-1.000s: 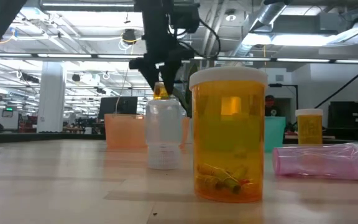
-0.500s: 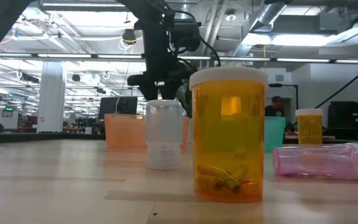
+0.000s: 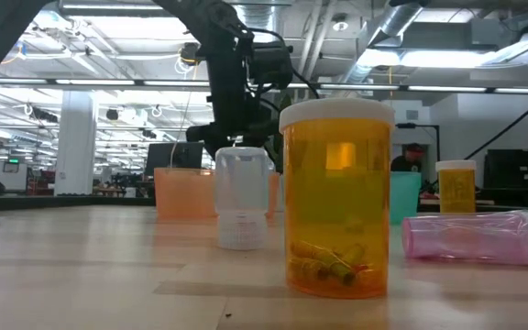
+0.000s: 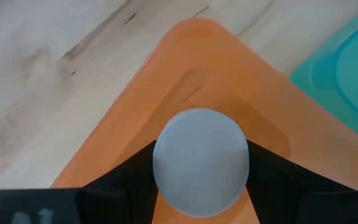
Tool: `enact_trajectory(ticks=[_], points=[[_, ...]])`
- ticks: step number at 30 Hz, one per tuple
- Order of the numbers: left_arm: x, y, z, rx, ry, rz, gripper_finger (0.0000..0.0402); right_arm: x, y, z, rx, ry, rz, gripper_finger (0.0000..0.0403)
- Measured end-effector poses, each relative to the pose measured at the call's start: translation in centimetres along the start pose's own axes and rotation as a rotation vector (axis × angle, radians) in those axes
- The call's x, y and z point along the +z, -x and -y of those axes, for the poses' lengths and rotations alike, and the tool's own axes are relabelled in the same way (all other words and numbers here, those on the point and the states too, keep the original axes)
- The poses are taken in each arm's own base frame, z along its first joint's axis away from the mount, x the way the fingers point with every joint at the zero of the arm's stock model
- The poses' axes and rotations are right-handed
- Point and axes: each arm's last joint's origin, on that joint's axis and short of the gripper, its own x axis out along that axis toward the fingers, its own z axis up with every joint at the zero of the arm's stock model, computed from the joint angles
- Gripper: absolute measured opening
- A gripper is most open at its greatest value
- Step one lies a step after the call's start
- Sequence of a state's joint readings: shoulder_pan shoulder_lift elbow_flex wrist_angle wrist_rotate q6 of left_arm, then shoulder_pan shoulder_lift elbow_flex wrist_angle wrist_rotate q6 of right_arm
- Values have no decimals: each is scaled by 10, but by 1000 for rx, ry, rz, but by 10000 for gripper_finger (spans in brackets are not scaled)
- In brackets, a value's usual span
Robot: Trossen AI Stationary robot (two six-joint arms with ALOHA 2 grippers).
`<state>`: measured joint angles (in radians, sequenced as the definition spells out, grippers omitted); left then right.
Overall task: Pick and place medicine bottles into bin by pill shape (circle, oval)
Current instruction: Put the top orange capsule bottle into the orange bin
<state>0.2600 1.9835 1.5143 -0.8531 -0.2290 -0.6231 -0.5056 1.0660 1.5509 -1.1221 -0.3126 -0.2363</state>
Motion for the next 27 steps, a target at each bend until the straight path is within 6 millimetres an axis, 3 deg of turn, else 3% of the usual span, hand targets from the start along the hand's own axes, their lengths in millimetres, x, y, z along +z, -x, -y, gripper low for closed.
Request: enact_trajectory(ticks=[27], points=[[6, 0, 2, -14, -68, 56, 205, 0, 0, 0, 0, -1, 0, 270]])
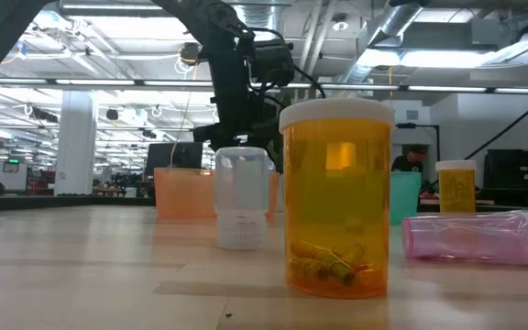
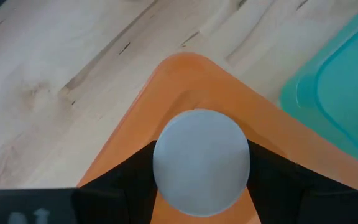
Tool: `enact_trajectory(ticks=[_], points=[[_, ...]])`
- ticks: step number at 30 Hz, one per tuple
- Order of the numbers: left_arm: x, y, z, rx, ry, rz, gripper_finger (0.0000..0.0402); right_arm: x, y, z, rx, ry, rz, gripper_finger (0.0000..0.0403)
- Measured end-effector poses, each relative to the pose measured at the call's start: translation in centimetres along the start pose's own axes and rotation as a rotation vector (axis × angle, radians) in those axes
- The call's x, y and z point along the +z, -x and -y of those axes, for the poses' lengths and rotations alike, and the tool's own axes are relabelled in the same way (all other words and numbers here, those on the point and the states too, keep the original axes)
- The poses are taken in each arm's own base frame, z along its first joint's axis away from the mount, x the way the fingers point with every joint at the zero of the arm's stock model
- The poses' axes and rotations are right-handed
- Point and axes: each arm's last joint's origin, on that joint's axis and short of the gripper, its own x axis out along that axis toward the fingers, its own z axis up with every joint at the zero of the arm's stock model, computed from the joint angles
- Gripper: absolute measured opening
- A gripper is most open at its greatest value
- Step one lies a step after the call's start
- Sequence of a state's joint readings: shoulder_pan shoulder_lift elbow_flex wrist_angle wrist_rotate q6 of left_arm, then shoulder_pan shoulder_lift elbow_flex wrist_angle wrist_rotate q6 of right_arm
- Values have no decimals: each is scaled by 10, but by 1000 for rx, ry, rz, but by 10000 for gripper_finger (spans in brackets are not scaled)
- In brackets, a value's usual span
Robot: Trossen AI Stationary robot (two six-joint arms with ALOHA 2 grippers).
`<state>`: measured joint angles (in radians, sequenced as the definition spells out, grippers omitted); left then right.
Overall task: Pick and place medicine bottles into bin by pill shape (circle, oval)
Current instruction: Put the top orange capsule bottle into the orange bin, then put the orange capsule bottle into the orange bin
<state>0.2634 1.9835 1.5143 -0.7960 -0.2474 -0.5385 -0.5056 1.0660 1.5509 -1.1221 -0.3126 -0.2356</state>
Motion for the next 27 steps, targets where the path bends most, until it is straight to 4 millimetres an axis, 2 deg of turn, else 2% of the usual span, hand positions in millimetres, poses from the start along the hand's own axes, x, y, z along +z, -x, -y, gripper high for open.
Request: enact_trajectory(ticks=[9, 27], points=[[0, 0, 0, 17, 0, 12, 260, 0, 0, 0, 0, 0, 0, 270], [0, 0, 0, 15, -3, 11, 264, 0, 0, 0, 1, 0, -1, 270]])
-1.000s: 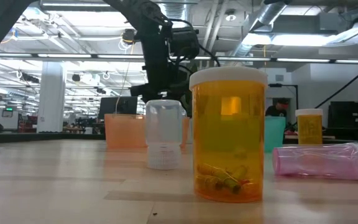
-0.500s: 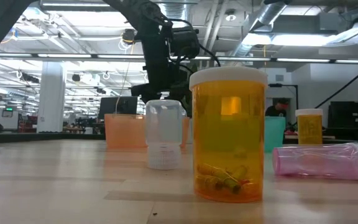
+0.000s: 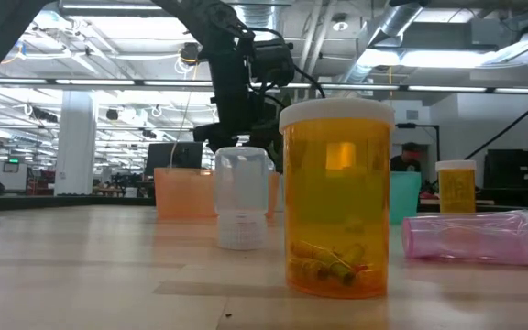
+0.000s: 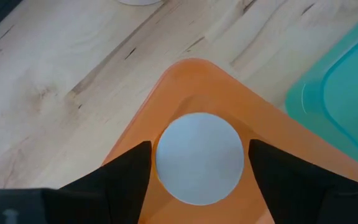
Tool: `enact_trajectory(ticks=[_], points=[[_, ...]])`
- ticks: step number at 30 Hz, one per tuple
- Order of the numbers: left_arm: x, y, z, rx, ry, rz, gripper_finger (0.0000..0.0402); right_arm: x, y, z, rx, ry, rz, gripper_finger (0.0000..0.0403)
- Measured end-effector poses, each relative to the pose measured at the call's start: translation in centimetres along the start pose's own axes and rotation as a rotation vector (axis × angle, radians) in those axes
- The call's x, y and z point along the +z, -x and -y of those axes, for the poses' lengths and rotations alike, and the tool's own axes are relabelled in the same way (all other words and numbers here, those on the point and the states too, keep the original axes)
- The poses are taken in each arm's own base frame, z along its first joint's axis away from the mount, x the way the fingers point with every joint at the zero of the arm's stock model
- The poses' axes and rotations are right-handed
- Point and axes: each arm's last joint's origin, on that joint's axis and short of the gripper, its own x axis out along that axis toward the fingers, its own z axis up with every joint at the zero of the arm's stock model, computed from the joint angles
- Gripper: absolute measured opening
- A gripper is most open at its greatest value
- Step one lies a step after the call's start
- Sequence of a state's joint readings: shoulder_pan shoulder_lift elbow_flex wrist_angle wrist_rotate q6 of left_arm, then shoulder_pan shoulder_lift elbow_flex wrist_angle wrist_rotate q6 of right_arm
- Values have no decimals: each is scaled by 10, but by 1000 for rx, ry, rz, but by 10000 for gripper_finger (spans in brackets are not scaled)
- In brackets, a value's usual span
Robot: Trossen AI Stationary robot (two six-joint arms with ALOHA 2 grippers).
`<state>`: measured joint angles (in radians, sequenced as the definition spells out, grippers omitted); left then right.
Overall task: Pick and place medicine bottles into bin by pill shape (circle, oval)
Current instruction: Put the orange capsule bottle into the orange bin
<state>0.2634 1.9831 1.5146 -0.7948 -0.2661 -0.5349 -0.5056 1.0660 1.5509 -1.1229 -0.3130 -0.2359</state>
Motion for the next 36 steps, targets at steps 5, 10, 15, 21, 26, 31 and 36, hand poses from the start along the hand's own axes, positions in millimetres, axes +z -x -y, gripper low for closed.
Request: enact_trajectory(ticks=[5, 10, 15, 21, 26, 31, 36], points=[[0, 0, 0, 1, -22, -1, 266, 0, 0, 0, 0, 0, 0, 270], [-1, 0, 1, 8, -45, 2, 290, 0, 0, 0, 0, 0, 0, 270], [-2, 1, 0, 12, -46, -6, 318, 0, 0, 0, 0, 0, 0, 270], [-5, 2, 2, 16, -55, -27, 327, 0, 0, 0, 0, 0, 0, 270], [-1, 13, 6, 29, -71, -10, 327, 0, 0, 0, 0, 0, 0, 270], [5, 29, 8, 52, -103, -17, 327, 0, 0, 0, 1, -1, -1, 270], [10, 52, 9, 87, -135, -35, 327, 0, 0, 0, 1, -1, -1, 270]])
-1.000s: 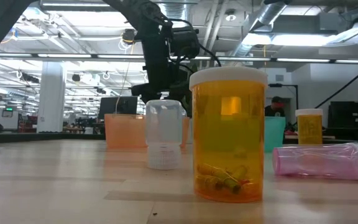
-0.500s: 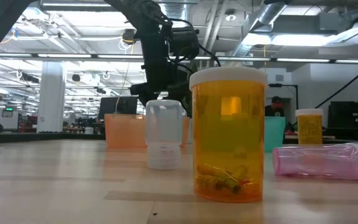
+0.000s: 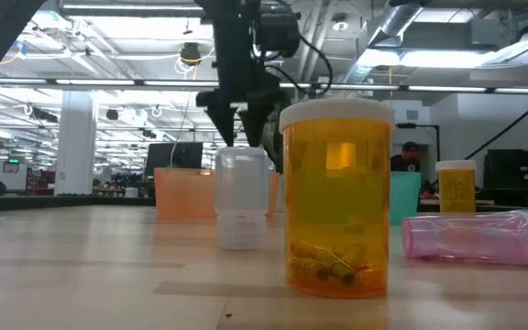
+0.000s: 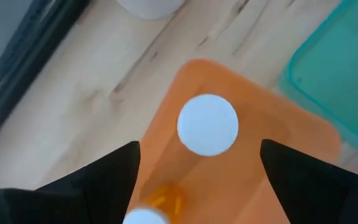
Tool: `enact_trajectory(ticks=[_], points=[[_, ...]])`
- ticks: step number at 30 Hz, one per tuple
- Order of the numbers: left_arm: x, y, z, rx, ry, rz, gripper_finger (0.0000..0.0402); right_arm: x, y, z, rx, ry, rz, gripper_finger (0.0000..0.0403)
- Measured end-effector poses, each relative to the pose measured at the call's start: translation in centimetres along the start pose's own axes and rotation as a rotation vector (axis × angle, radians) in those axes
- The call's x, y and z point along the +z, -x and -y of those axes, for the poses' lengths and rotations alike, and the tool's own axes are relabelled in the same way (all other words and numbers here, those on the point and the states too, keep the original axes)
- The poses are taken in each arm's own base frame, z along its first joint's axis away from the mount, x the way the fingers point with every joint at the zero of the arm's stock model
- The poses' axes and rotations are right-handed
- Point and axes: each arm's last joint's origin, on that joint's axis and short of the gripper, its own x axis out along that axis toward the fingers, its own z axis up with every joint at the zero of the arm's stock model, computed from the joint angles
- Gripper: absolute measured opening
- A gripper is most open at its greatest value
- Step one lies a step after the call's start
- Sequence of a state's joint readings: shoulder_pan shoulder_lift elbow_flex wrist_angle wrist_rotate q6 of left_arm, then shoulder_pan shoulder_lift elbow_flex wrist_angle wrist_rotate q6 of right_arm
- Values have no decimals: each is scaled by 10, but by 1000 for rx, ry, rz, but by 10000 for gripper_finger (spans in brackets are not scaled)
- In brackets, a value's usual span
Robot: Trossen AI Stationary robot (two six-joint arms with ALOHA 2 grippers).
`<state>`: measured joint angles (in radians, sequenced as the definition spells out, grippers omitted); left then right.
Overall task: Pick and place medicine bottles into bin by pill shape (circle, oval)
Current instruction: Put the orange capsule bottle into the orange bin
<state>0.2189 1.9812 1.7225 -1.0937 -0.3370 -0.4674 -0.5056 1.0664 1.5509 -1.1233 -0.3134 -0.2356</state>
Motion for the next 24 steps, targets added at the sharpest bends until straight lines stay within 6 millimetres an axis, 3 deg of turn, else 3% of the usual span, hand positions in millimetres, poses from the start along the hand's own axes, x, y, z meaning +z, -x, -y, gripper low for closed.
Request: enact_trajectory(ticks=[6, 12, 15, 19, 24], points=[[5, 43, 12, -58, -39, 31, 327, 0, 0, 0, 0, 4, 0, 270], [-12, 82, 43, -108, -105, 68, 327, 0, 0, 0, 1, 5, -1, 270], [-37, 98, 70, -181, -225, 28, 327, -1, 0, 0, 4, 2, -11, 270], [-86, 115, 110, -289, -438, -44, 327, -3, 0, -1, 10, -4, -31, 270], [-145, 133, 156, -350, -614, 46, 327, -3, 0, -1, 11, -3, -34, 270]])
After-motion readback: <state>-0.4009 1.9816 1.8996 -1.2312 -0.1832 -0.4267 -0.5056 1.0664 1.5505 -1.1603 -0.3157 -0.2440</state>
